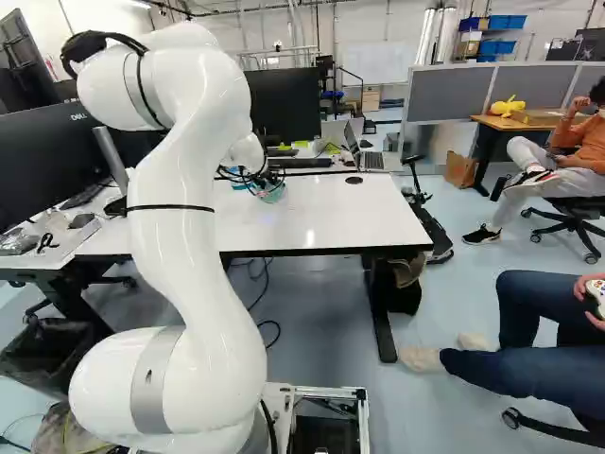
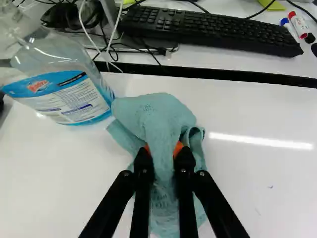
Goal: Clean the table with the green towel
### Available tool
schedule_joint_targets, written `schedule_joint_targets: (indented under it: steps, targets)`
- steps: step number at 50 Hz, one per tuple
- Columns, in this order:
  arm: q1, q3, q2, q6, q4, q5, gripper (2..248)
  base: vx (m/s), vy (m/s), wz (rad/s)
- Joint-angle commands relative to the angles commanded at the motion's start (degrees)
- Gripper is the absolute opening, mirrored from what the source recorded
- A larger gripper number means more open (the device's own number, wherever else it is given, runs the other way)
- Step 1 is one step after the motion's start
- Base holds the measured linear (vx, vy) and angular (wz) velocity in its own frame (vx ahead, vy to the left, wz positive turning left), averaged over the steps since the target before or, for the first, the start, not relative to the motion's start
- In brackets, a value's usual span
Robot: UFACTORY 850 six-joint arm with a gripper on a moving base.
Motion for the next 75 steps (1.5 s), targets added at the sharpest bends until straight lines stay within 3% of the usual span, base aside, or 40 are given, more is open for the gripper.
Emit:
schedule_joint_targets:
  steps: [14,36,57,75]
  targets:
    - [-0.9,3.8,2.7,0.0,0.0,0.0,56,0.0,0.0,0.0]
    - [-4.1,4.5,3.3,0.0,0.0,0.0,56,0.0,0.0,0.0]
    - [-5.8,-1.0,-0.7,0.0,0.0,0.0,56,0.0,0.0,0.0]
    - [-4.8,-5.6,-4.0,0.0,0.0,0.0,56,0.0,0.0,0.0]
